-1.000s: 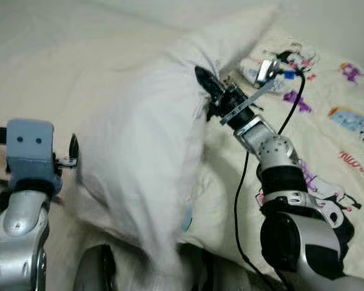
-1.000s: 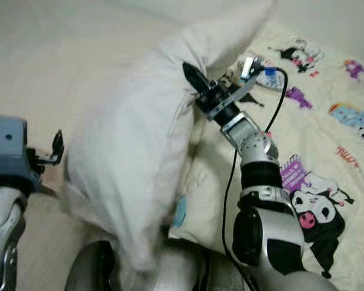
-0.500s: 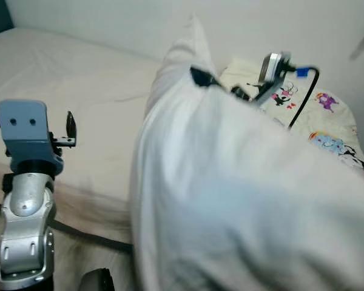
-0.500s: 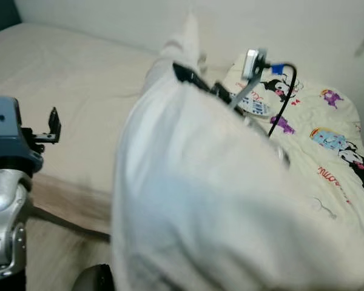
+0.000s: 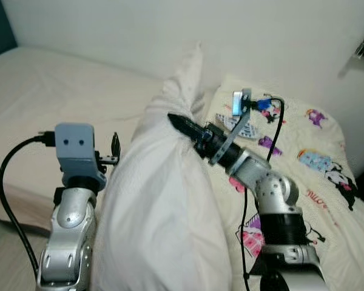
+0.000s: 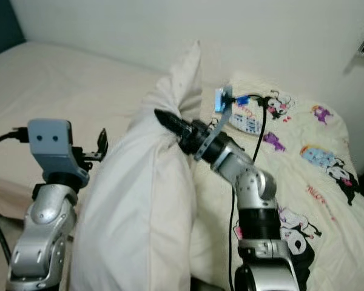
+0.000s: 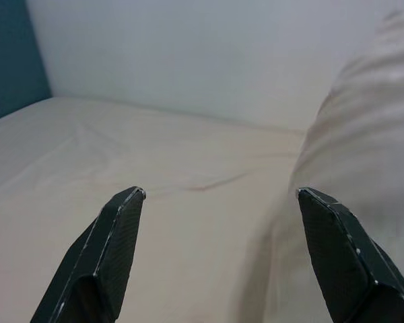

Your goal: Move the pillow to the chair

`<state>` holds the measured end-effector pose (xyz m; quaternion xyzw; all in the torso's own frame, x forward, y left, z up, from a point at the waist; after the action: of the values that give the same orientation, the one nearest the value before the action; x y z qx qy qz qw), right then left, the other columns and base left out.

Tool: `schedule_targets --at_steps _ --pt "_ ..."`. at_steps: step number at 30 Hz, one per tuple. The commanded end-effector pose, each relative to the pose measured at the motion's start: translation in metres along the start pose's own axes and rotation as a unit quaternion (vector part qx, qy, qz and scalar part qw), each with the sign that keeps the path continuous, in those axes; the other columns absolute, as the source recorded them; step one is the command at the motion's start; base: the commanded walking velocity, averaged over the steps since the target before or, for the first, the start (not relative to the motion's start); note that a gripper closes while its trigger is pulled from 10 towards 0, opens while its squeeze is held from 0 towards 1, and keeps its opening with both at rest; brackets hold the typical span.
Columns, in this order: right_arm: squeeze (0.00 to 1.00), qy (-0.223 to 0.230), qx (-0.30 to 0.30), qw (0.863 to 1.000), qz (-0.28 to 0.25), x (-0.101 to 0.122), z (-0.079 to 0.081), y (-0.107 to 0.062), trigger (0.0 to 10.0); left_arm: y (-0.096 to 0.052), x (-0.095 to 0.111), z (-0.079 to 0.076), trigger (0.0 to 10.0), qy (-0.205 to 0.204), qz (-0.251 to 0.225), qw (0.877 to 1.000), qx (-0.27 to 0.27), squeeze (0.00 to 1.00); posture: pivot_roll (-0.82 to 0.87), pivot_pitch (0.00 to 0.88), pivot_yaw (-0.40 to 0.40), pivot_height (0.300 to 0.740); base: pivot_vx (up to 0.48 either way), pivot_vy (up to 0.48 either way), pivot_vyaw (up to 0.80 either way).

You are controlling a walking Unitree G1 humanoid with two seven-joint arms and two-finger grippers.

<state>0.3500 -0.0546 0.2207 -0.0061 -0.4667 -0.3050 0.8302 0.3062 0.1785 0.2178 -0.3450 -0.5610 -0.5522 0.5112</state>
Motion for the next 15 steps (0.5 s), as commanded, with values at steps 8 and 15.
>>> schedule_targets --at_steps 8,15 --pt "0.00 -0.070 -0.064 0.994 0.049 -0.029 -0.016 -0.006 0.0 -0.008 -0.021 -0.010 10.0 -0.032 0.037 0.999 0.004 0.00 0.00 0.000 -0.126 0.701 0.000 0.000 0.00" --pt "0.00 -0.066 -0.080 0.992 0.071 -0.056 -0.016 -0.018 0.0 -0.033 -0.030 -0.032 10.0 -0.071 0.065 0.994 -0.041 0.00 0.01 0.000 -0.128 0.716 0.000 0.000 0.00"
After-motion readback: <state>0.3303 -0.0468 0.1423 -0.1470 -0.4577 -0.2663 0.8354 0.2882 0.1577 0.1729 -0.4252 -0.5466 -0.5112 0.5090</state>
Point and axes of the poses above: a point about 5 cm out from each wrist's last joint towards the gripper, its own y axis pointing out of the wrist towards the gripper, its own x axis along the axis of the wrist's last joint, z = x × y, the point moved 4 cm from there along y, pointing out of the wrist towards the gripper, and after that the axes turned 5 degrees about y, right-handed, at the moved point
